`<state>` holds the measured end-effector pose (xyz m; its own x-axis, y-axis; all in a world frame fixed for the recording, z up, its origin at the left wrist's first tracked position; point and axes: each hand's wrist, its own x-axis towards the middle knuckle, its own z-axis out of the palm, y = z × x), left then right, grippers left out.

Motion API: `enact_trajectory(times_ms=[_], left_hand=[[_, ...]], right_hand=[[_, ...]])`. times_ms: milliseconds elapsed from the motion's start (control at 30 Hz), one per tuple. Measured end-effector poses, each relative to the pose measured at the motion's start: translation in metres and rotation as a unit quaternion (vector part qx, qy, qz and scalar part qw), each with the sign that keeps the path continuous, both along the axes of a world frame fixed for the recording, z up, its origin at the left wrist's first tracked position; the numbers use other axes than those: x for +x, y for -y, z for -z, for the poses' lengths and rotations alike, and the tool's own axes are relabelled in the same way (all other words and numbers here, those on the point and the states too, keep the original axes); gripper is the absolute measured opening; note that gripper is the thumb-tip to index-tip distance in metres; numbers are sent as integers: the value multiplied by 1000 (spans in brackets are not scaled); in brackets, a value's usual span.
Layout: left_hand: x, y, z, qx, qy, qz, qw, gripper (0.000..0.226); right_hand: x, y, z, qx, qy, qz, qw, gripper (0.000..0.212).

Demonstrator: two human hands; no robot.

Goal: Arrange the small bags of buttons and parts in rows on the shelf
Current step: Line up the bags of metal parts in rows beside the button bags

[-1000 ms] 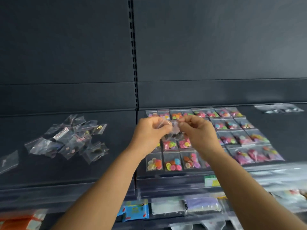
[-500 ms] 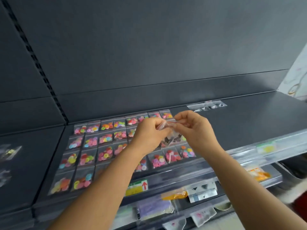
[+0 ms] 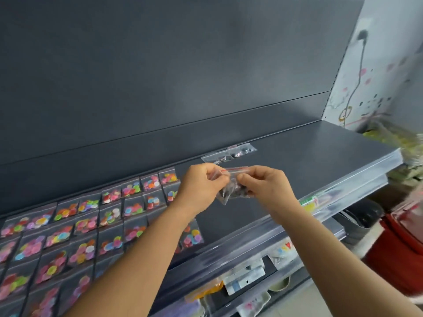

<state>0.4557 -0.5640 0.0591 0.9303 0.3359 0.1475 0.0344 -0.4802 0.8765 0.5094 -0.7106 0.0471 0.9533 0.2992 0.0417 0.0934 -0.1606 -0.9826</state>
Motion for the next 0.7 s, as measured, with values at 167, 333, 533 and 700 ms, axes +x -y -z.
enact_trajectory(times_ms=[167, 333, 533, 700], left_hand=[[40, -3, -1, -17, 6, 25, 1000, 13], [69, -12, -1, -39, 14, 44, 998, 10], [91, -22, 7, -189, -26, 48, 980, 11], [101, -26, 12, -259, -67, 35, 963, 3]], right_hand=[[27, -2, -4, 22, -5, 5, 1000, 5], [51, -14, -5, -16, -21, -9, 1000, 9], [75, -28, 6, 12, -47, 26, 998, 12], [99, -32, 15, 63, -80, 31, 994, 12]])
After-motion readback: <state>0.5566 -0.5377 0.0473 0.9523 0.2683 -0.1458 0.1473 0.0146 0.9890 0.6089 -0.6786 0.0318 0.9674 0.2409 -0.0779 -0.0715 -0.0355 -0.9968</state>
